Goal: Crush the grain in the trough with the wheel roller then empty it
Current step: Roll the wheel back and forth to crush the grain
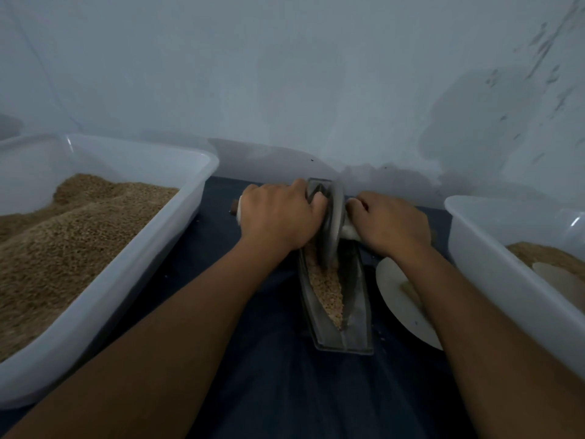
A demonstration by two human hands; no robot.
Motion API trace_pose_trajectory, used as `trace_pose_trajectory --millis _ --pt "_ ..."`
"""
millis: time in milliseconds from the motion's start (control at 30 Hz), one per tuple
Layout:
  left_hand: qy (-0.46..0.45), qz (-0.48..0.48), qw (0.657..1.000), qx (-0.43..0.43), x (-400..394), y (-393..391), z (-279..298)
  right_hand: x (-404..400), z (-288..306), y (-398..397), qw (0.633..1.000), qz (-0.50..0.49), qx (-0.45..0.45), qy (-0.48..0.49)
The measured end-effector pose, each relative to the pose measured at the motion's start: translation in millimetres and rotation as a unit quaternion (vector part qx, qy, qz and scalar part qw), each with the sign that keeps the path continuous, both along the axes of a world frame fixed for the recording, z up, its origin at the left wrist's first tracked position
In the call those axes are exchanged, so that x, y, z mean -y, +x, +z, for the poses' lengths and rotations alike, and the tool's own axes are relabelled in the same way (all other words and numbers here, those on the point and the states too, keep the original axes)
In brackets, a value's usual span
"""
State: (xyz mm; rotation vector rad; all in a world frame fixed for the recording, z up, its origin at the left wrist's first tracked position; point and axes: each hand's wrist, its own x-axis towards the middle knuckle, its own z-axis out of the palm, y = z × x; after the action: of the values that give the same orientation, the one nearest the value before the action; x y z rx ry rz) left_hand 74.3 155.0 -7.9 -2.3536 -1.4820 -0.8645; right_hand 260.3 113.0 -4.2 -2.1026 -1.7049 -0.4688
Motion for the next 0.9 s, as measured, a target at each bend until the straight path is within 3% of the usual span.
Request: trace_pose_trajectory --millis 900 --pt "-0.024 0.021 0.999 -0.008 -47.8 23.2 17.1 -58.3 11.7 28.6 0.986 0.052 -0.125 -0.098"
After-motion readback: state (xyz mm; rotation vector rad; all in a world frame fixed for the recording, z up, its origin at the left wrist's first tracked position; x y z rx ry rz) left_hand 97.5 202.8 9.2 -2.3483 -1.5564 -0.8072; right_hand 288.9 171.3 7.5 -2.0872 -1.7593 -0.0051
